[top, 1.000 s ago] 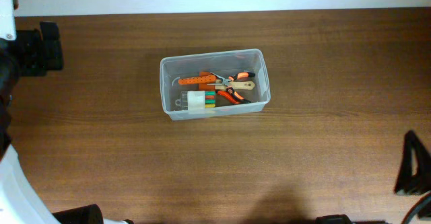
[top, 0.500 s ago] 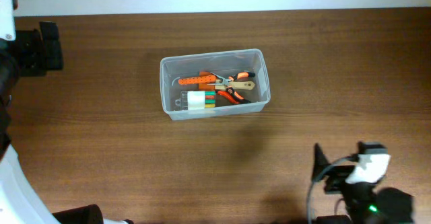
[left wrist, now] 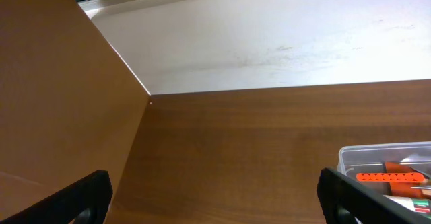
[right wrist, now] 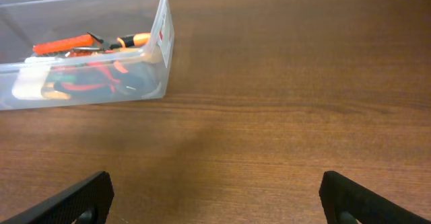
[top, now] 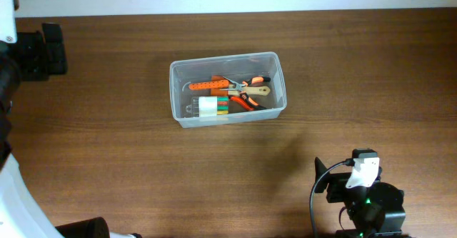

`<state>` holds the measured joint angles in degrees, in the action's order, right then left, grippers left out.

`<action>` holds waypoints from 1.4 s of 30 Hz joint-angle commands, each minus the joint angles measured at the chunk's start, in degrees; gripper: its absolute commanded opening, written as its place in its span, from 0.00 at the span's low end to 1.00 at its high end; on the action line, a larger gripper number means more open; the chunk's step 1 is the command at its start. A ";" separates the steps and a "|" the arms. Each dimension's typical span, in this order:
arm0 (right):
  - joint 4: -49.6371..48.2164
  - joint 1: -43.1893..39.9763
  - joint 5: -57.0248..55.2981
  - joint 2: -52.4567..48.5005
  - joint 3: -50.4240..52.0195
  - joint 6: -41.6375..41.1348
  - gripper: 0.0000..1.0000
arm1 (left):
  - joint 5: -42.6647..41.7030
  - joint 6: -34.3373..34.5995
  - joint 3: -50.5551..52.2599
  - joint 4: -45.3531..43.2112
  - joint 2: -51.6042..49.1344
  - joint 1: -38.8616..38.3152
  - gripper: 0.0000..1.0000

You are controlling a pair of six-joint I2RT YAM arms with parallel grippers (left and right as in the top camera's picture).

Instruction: Pack container

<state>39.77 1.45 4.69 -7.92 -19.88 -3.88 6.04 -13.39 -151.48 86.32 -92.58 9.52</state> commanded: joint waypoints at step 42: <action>1.81 -0.50 0.90 7.72 10.47 -0.20 0.99 | -0.17 0.94 25.09 -0.44 14.38 0.39 0.99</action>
<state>41.71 1.45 5.10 -0.91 -9.89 -4.08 6.04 -13.39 -135.87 85.82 -84.60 9.52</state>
